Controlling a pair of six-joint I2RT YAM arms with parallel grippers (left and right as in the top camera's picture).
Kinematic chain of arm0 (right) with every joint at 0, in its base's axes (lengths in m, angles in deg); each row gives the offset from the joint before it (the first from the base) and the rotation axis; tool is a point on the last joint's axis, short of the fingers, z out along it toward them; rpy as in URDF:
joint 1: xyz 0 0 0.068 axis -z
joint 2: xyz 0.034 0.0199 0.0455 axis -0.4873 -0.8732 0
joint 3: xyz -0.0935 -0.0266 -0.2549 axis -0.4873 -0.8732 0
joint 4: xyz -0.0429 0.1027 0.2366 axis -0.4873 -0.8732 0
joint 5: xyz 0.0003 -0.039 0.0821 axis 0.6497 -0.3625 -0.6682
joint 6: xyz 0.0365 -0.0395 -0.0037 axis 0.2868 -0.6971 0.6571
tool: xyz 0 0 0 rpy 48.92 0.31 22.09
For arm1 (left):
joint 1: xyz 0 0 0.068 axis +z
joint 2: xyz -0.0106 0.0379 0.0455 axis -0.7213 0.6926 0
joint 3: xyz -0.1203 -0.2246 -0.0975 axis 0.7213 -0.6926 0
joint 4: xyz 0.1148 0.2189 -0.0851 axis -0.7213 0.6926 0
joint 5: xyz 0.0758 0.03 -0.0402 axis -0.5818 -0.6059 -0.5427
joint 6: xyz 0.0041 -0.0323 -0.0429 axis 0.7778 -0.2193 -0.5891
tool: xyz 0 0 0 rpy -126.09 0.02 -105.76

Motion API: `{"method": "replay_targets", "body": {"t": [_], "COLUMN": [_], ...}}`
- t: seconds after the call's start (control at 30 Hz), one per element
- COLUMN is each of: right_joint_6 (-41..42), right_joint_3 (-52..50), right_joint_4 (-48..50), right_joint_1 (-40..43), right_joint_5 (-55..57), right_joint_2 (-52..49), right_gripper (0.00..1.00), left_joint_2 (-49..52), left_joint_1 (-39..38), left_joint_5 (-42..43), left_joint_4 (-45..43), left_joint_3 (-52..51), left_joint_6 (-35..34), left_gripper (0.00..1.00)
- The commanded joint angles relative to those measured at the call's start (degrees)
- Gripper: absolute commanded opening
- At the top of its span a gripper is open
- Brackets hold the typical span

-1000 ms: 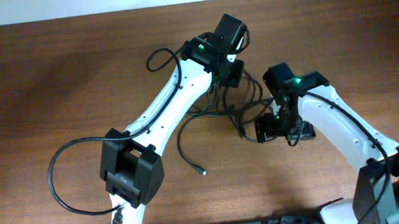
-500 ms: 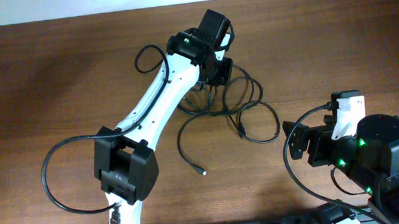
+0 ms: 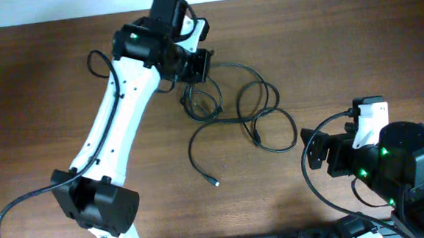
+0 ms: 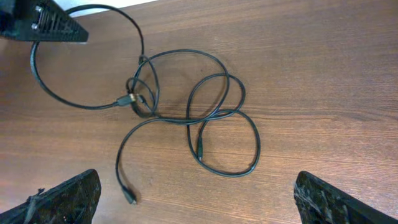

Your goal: Untangle cables

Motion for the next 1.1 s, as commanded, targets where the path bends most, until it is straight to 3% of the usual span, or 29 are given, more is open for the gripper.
{"method": "replay_targets", "body": {"t": [0.0, 0.17, 0.23, 0.27, 0.33, 0.37, 0.4, 0.5, 0.57, 0.6, 0.77, 0.83, 0.9, 0.97, 1.07], "right_joint_6": [0.15, 0.55, 10.16, 16.31, 15.10, 13.22, 12.94, 12.94, 12.94, 12.57, 10.05, 10.08, 10.10, 9.99, -0.96], "right_joint_3": [0.42, -3.19, -6.32, -8.09, -8.37, -8.37, -8.37, -8.37, -8.37, -8.37, -8.37, -8.37, -8.35, -8.35, -8.35], "right_joint_4": [2.82, 4.59, 4.57, 5.84, 7.98, 9.90, 13.66, 29.51, 34.97, 37.90, 55.67, 55.93, 54.86, 50.66, 36.70], "right_joint_1": [0.33, 0.33, 0.33, 0.33, 0.33, 0.33, 0.33, 0.31, 0.28, 0.17, -10.25, -12.55, -11.50, -9.22, -9.05], "right_joint_5": [-7.23, -16.44, -15.30, -15.06, -20.13, -22.77, -23.82, -31.32, -31.50, -31.45, -30.97, -24.48, -27.32, -34.80, -33.11], "right_joint_2": [-0.04, -9.29, -14.34, -17.77, -24.09, -26.77, -29.64, -34.49, -37.29, -39.01, -50.29, -52.52, -50.82, -45.31, -30.60], "right_gripper": [0.97, 1.00, 0.99, 0.99, 1.00, 0.93, 0.87, 0.88, 0.88, 0.96, 0.98, 0.98, 0.97, 0.97, 0.97], "left_joint_2": [-1.03, -1.03, -1.11, -1.51, -2.62, -2.97, -3.63, -8.79, -13.29, -15.54, -20.90, -21.51, -22.80, -23.32, -23.21], "left_joint_1": [2.86, 3.13, 3.15, 3.30, 3.28, 3.30, 3.30, 3.30, 3.30, 3.30, 3.30, 3.30, 3.34, 3.48, 3.65], "left_joint_5": [5.70, 5.95, 6.67, 9.16, 11.04, 11.02, 11.02, 11.04, 11.04, 11.02, 11.04, 11.02, 8.90, 4.22, 4.02], "left_joint_4": [2.38, 3.56, 4.22, 3.96, 4.50, 5.09, 5.97, 6.08, 5.51, 4.31, -0.02, -0.02, 0.00, 0.07, 0.04], "left_joint_3": [0.48, 0.48, 0.48, 0.48, 0.48, 0.48, 0.48, 0.48, 0.48, 0.48, 0.48, 0.48, 0.48, 0.48, 0.48], "left_joint_6": [4.68, 5.05, 5.07, 6.10, 12.02, 14.56, 17.25, 22.91, 26.88, 27.04, 27.21, 27.19, 27.19, 27.17, 27.15], "left_gripper": [0.00, 0.00, 0.00, 0.00, 0.00, 0.00, 0.00, 0.00, 0.00, 0.00, 0.00, 0.00, 0.00, 0.00, 0.00]}}
